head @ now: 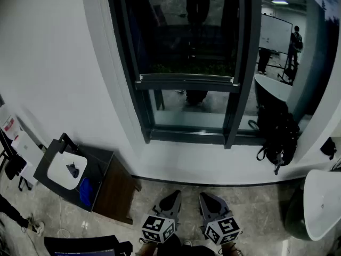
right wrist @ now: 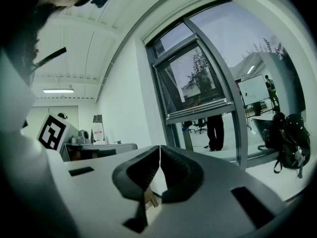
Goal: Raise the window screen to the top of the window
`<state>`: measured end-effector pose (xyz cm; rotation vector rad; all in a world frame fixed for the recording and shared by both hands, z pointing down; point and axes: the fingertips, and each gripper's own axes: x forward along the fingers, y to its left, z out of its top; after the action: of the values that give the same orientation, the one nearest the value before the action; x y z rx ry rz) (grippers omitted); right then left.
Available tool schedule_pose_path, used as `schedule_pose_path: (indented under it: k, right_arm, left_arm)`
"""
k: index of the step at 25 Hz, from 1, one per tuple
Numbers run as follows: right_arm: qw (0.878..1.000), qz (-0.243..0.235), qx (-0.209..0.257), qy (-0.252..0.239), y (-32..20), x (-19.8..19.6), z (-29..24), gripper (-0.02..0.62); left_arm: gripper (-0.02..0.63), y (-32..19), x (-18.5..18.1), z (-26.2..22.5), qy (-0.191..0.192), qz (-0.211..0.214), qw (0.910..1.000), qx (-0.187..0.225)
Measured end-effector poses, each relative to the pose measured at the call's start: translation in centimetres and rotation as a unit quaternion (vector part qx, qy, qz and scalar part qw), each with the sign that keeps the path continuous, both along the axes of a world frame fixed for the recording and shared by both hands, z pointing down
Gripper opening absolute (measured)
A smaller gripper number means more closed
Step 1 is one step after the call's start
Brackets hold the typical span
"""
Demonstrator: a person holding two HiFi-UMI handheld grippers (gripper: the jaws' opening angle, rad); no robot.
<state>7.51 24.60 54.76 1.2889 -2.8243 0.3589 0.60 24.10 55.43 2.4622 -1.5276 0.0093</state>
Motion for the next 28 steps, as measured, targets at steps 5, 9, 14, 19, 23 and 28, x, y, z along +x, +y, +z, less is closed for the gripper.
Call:
schedule_pose_path:
  k: [5,9,14,19,23,28]
  right_arm:
    - [1.0,0.004,-0.007,-0.003,-2.4,0.4,0.8,0.011]
    - [1.0,0.007,-0.012,-0.003,-5.3,0.6,1.6,0.011]
    - [1.0,0.023,-0.01,0.001,-10.7,0.1,1.6,0.011]
    - [0.999,0.037,-0.014,0.001,-18.0,-1.2,0.7,0.011]
    - [0.999,0.047,-0.017,-0.005,-24.2,-3.2,-0.1,0.011]
    - [0.998,0.064,-0.009,-0.011,-31.7,-5.5,-0.4,0.011]
  left_arm:
    - [0.002,-2.6,0.3,1.1,-0.003,0.005,0.9999,-0.009]
    - [0.002,-5.8,0.6,1.4,-0.002,0.013,0.9999,-0.01]
    - [0.002,-11.5,-0.1,1.3,0.006,0.027,0.9996,-0.006]
    - [0.002,-19.3,-1.8,0.0,0.001,0.039,0.9992,0.001]
    - [0.002,-25.9,-3.9,-1.4,-0.002,0.051,0.9986,0.012]
    - [0.002,-33.0,-6.5,-1.9,-0.003,0.064,0.9977,0.021]
